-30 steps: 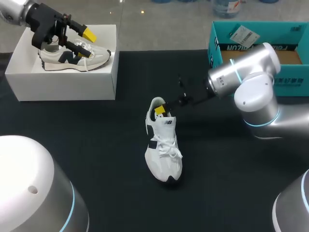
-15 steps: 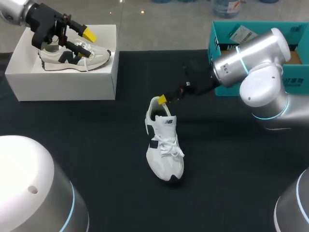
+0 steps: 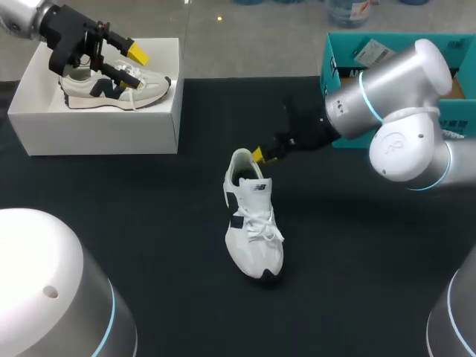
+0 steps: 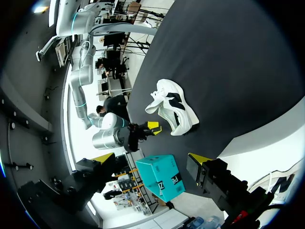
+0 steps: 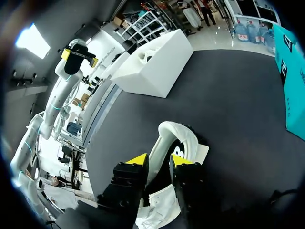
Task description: Take the shoe out of the shoebox, open the shoe tongue, remove and reinsert the insole, then place the shoe into the shoebox
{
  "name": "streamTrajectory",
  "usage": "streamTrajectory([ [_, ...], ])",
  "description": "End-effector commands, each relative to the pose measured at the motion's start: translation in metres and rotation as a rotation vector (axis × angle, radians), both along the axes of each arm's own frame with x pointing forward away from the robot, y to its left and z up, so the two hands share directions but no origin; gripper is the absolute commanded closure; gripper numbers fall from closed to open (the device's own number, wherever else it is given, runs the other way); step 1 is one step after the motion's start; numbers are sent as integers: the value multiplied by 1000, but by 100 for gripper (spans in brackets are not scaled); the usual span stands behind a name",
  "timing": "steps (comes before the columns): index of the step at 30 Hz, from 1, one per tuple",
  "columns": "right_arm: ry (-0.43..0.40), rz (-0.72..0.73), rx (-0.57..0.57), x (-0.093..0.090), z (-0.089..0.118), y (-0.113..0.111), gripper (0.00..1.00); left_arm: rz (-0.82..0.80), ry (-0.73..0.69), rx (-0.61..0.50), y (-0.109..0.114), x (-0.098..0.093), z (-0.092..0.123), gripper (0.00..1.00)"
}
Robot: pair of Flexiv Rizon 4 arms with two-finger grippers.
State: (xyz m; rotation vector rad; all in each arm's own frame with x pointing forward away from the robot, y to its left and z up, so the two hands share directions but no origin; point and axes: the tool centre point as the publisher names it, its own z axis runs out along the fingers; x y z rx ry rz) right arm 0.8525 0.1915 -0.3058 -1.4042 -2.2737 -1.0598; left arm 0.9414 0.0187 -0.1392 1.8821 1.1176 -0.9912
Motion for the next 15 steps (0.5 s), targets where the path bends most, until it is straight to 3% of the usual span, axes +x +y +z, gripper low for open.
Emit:
streamTrajectory([
  [1, -11, -23, -45, -1, 1, 2, 100, -3, -1, 3, 0, 1, 0, 0],
  [11, -11, -23, -45, -1, 1, 2, 100, -3, -1, 3, 0, 1, 0, 0],
  [14, 70, -2, -292, 9, 2, 16, 100, -3, -1, 3, 0, 1, 0, 0],
  [15, 55, 3, -318, 11, 1, 18, 100, -3, -1, 3, 0, 1, 0, 0],
])
